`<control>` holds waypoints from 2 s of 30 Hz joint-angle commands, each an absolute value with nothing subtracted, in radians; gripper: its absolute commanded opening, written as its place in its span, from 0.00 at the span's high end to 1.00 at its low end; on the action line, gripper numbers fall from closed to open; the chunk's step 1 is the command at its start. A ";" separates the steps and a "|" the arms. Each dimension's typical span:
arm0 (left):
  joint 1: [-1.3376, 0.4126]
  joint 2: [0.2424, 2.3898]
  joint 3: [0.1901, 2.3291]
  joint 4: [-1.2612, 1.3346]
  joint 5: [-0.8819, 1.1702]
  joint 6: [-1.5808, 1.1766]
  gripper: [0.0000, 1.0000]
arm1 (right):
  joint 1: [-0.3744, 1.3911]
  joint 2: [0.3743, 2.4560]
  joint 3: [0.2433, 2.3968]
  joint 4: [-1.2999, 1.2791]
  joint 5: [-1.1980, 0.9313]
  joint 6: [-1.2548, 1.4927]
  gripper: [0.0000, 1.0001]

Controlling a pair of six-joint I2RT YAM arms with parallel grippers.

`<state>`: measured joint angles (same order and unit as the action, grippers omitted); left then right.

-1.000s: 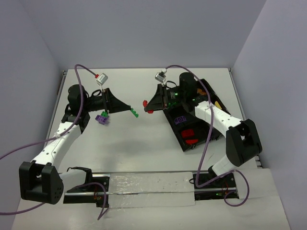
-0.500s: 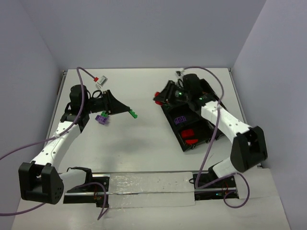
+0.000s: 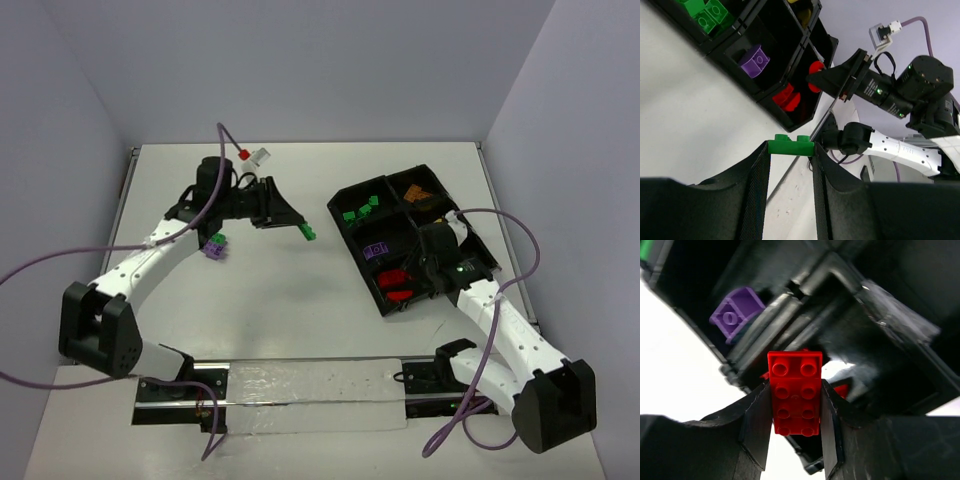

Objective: Sort the legos into containers by color

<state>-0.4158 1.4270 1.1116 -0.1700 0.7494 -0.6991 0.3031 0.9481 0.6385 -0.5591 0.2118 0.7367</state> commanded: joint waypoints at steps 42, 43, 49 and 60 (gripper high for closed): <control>-0.561 2.085 2.016 -0.518 0.359 -0.566 0.27 | 0.307 0.921 0.796 -0.568 0.248 0.691 0.23; -0.558 2.021 1.943 -0.548 0.282 -0.511 0.27 | 0.307 0.925 0.798 -0.562 0.241 0.682 0.23; -0.492 1.789 1.598 -0.733 -0.145 -0.429 0.27 | 0.309 0.965 0.815 -0.523 0.209 0.659 0.22; -0.236 1.585 1.239 -0.867 -0.436 -0.576 0.11 | 0.319 1.011 0.826 -0.487 0.172 0.646 0.22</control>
